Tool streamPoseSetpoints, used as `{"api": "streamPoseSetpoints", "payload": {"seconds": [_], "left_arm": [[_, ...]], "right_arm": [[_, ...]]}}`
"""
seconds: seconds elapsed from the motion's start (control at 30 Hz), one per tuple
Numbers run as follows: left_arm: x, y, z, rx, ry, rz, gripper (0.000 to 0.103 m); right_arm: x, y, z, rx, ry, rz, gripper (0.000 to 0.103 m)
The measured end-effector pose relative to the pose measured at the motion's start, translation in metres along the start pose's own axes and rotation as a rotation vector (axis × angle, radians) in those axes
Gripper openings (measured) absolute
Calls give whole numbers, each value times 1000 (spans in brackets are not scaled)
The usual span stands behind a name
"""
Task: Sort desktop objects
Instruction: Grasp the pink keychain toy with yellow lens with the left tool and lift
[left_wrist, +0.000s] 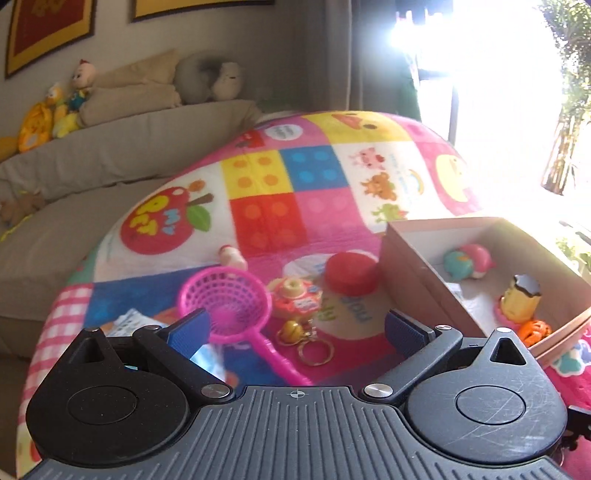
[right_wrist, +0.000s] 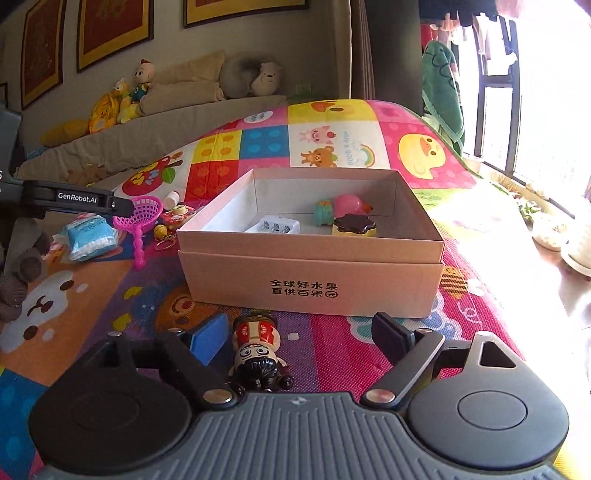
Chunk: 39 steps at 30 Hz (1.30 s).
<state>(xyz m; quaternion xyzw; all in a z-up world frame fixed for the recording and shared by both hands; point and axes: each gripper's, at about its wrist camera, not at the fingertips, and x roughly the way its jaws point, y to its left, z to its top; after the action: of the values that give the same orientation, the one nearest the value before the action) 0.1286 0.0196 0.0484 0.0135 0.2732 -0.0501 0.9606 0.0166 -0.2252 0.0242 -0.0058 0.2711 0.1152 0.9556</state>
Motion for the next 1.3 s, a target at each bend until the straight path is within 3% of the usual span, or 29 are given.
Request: {"api": "streamPoseSetpoints", "payload": {"seconds": [0.1, 0.17, 0.23, 0.33, 0.5, 0.53, 0.57, 0.63, 0.8, 1.13, 1.2, 1.3], "left_arm": [[39, -9, 3, -26, 88, -72, 102], [60, -6, -2, -75, 160, -112, 90], [72, 0, -6, -91, 178, -88, 90], [80, 11, -2, -78, 144, -26, 96], [102, 16, 16, -38, 139, 26, 95], [107, 14, 18, -23, 146, 42, 88], [110, 12, 18, -17, 156, 50, 76], [108, 8, 15, -11, 167, 43, 63], [71, -8, -6, 48, 150, 38, 63], [-73, -23, -56, -47, 156, -185, 63], [-94, -24, -65, -59, 140, -184, 63], [-106, -24, -78, -42, 113, -121, 63]], "right_arm": [[-1, -1, 0, 6, -10, -7, 86], [-3, -1, -1, 9, -17, -10, 87], [-4, -1, -1, 13, -24, -9, 88], [-4, -3, -1, 17, -27, -1, 89], [-4, -4, -1, 22, -26, 11, 90], [-4, -4, -1, 24, -27, 12, 90], [-4, -4, -2, 26, -27, 12, 90], [-4, -5, -2, 31, -25, 12, 91], [-3, -5, -1, 35, -23, 13, 92], [-2, -5, -1, 37, -20, 3, 94], [-1, -5, -1, 35, -19, 1, 95], [-1, -4, -1, 34, -17, -2, 95]]}}
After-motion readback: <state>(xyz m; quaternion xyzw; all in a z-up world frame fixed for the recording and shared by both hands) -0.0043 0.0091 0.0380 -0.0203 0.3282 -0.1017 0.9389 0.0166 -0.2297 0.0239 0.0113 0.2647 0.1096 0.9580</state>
